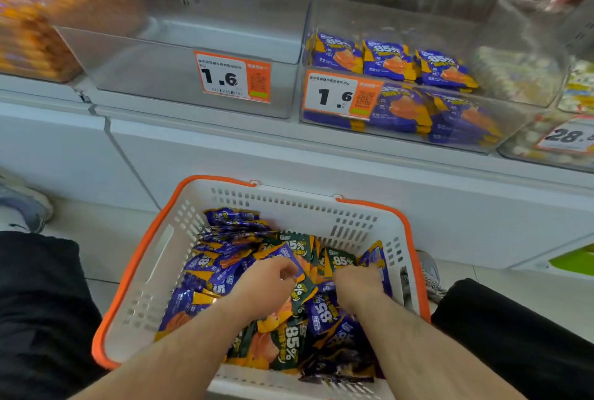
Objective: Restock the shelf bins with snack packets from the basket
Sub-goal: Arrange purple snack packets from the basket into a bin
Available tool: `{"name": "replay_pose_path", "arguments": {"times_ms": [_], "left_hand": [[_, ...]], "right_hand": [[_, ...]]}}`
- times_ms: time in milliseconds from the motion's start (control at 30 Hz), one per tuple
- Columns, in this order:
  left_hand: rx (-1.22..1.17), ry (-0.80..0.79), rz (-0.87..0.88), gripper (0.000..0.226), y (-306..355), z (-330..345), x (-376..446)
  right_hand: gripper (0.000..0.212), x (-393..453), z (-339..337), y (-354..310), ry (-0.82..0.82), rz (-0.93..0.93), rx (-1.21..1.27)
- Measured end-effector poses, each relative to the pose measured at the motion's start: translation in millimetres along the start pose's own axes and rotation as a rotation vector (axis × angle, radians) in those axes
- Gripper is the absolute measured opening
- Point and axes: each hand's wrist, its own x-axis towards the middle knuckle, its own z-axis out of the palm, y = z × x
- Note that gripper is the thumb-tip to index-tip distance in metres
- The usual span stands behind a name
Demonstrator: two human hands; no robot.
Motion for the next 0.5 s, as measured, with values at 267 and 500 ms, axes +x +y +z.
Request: {"name": "replay_pose_path", "arguments": {"times_ms": [267, 500], "left_hand": [[-0.233, 0.034, -0.021, 0.019, 17.0, 3.1, -9.5], [-0.644, 0.165, -0.017, 0.027, 40.1, -19.6, -15.8]], "right_hand": [[0.035, -19.8, -67.7, 8.6, 0.201, 0.055, 0.683], [0.012, -43.9, -106.4, 5.3, 0.118, 0.045, 1.57]]}}
